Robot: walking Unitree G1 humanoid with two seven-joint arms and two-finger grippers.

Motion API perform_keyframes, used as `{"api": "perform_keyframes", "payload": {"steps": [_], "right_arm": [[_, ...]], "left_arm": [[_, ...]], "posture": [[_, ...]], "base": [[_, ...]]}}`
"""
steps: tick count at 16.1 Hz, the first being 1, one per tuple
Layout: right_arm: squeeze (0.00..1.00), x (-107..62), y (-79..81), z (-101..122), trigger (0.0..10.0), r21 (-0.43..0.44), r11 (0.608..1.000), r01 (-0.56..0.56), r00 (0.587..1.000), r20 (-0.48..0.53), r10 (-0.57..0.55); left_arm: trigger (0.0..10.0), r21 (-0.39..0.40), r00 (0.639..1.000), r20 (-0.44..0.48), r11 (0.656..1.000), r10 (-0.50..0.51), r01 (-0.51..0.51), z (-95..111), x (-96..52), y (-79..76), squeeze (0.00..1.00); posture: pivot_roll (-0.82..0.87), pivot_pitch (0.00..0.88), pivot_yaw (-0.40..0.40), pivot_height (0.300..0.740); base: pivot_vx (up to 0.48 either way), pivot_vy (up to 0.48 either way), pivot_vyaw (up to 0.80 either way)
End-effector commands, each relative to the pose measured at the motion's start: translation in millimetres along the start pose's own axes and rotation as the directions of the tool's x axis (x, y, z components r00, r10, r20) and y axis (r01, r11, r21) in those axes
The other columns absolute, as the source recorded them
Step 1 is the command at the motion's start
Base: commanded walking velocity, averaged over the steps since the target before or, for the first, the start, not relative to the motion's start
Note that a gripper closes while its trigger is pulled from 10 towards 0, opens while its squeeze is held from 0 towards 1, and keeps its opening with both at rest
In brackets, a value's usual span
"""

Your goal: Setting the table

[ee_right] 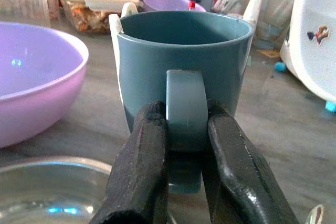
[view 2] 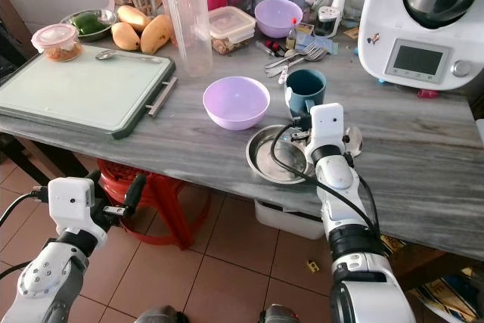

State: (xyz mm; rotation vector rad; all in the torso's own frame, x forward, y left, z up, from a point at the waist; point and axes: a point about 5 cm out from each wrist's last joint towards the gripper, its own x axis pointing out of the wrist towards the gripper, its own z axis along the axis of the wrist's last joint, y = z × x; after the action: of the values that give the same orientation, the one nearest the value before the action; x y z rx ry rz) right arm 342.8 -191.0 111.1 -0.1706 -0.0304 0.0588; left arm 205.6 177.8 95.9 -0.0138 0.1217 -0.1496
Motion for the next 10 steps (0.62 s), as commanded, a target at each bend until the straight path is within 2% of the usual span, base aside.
{"api": "perform_keyframes", "payload": {"steps": [1, 10], "right_arm": [[0.00, 4.6, -1.7, 6.8, 10.0, -0.001, 1.000, -0.004, 1.000, 0.028, 0.004], [0.00, 5.8, 2.0, -2.8, 10.0, 0.007, 1.000, -0.009, 1.000, 0.007, 0.009]], "left_arm": [[10.0, 0.015, 1.000, 0.016, 1.000, -0.007, 0.007, 6.4, -0.4, 1.2, 0.00], [10.0, 0.030, 1.000, 0.021, 1.000, -0.009, 0.009, 9.5, 4.7, 3.7, 0.00]], "posture": [[0.11, 0.054, 0.041, 0.740], [0.12, 0.043, 0.049, 0.740]], "base": [[0.000, 0.000, 0.00], [0.000, 0.000, 0.00]]}}
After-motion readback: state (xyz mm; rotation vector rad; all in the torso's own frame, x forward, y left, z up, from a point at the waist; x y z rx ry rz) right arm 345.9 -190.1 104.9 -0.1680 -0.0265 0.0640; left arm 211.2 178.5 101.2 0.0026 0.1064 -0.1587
